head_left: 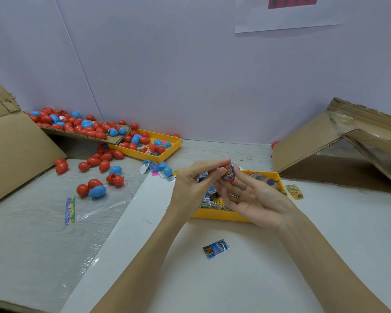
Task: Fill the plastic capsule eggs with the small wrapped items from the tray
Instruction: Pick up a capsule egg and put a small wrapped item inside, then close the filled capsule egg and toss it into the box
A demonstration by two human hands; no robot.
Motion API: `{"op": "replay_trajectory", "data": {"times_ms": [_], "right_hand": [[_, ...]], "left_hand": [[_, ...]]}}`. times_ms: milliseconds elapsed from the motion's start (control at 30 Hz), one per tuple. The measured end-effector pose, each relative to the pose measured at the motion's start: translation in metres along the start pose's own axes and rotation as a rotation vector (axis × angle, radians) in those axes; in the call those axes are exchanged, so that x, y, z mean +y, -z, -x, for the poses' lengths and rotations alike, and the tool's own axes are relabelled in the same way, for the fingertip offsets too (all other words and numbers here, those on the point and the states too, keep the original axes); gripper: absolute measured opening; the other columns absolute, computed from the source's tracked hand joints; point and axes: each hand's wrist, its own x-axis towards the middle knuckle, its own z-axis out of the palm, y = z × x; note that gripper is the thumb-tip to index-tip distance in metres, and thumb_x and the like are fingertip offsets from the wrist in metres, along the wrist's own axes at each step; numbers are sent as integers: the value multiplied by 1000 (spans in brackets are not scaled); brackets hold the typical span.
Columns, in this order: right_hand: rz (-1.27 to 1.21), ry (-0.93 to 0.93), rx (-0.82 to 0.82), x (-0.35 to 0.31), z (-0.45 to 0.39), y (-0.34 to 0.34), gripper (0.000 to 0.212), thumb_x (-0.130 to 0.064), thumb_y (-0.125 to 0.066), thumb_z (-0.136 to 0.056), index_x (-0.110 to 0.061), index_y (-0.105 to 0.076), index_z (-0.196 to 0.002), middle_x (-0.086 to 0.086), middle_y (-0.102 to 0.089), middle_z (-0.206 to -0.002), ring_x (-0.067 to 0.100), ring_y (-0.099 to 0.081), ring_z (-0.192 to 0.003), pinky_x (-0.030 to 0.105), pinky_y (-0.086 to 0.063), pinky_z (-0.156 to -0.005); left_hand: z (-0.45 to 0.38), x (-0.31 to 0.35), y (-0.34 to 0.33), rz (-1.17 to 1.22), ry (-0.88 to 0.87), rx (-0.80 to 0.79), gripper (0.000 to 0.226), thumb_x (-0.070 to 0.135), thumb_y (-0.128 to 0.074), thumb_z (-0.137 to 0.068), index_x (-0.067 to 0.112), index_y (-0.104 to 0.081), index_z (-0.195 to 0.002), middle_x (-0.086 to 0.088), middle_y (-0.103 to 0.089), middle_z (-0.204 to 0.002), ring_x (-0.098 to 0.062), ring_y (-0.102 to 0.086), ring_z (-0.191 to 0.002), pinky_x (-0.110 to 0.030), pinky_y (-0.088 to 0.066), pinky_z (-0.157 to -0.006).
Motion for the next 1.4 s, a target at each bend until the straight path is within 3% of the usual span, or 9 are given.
{"op": "replay_trajectory", "data": {"times_ms": [200, 300, 400, 500, 633, 933, 1100, 1233, 1400], "right_hand": [[121, 76, 31, 1, -2, -2, 32, -29, -70, -92, -2, -77, -108, 20, -74, -112, 26, -75, -100, 25, -61, -67], [277, 111, 127, -3, -4, 1, 42, -34, -60, -100, 4, -72, -112, 12, -72, -91, 14, -69, -70, 18, -54, -54], [24, 68, 31, -42, 4, 0, 34, -23, -53, -99, 5, -67, -111, 3, -60, -77, 6, -54, -56, 13, -42, -43], [-239, 333, -29, -102, 12, 3, 37, -27, -43, -105, -4, -69, -117, -3, -59, -76, 3, -49, -55, 13, -36, -42], [-144, 523, 90, -133, 8, 12, 63, -47, -20, -110, -7, -68, -121, -1, -60, -72, 5, -46, -52, 14, -29, -40], [500, 376, 167, -37, -19, 38, 40, -32, -48, -106, -2, -74, -103, 3, -57, -68, 10, -44, -48, 17, -32, -37], [740, 367, 103, -20, -20, 38, 37, -36, -59, -95, -5, -78, -96, 7, -59, -69, 12, -47, -45, 17, -30, -32], [730, 363, 102, -23, -20, 41, 36, -37, -60, -90, -6, -79, -95, 7, -57, -68, 13, -44, -46, 17, -30, -32], [769, 323, 99, -22, -22, 42, 37, -40, -62, -88, -8, -80, -93, 7, -59, -69, 13, -46, -49, 17, -31, -34]], "left_hand": [[0, 0, -2, 27, 2, 11, 28, 14, -62, -99, 14, -71, -126, 2, -75, -117, -16, -69, -114, -31, -57, -95], [1, 1, -1, -9, 47, 37, 33, 28, -52, -104, 21, -65, -134, 6, -74, -118, -12, -68, -114, -29, -57, -93], [0, -2, 4, -69, 83, 134, 32, 38, -49, -102, 25, -70, -123, 11, -75, -108, -9, -68, -110, -21, -56, -85], [-3, -5, 9, -119, 137, 184, 28, 39, -47, -104, 32, -74, -103, 14, -75, -101, -4, -68, -103, -14, -54, -81], [-4, -9, 9, -226, 155, 211, 35, 37, -46, -104, 24, -76, -91, 7, -75, -96, -12, -67, -100, -25, -55, -83], [-2, -25, 17, -409, 182, 362, 31, 34, -45, -107, 19, -71, -101, 6, -68, -92, -5, -61, -90, -9, -46, -69], [-21, -52, 57, -793, 281, 565, 29, 34, -41, -108, 17, -62, -98, 4, -60, -92, -18, -50, -99, -32, -46, -80], [-52, -63, 117, -1245, 600, 497, 38, 34, -45, -106, 5, -53, -130, -17, -54, -135, -31, -46, -124, -41, -41, -104], [-59, -69, 173, -1465, 857, 209, 41, 33, -62, -97, 11, -52, -131, -17, -48, -143, -34, -45, -132, -42, -41, -109]]}}
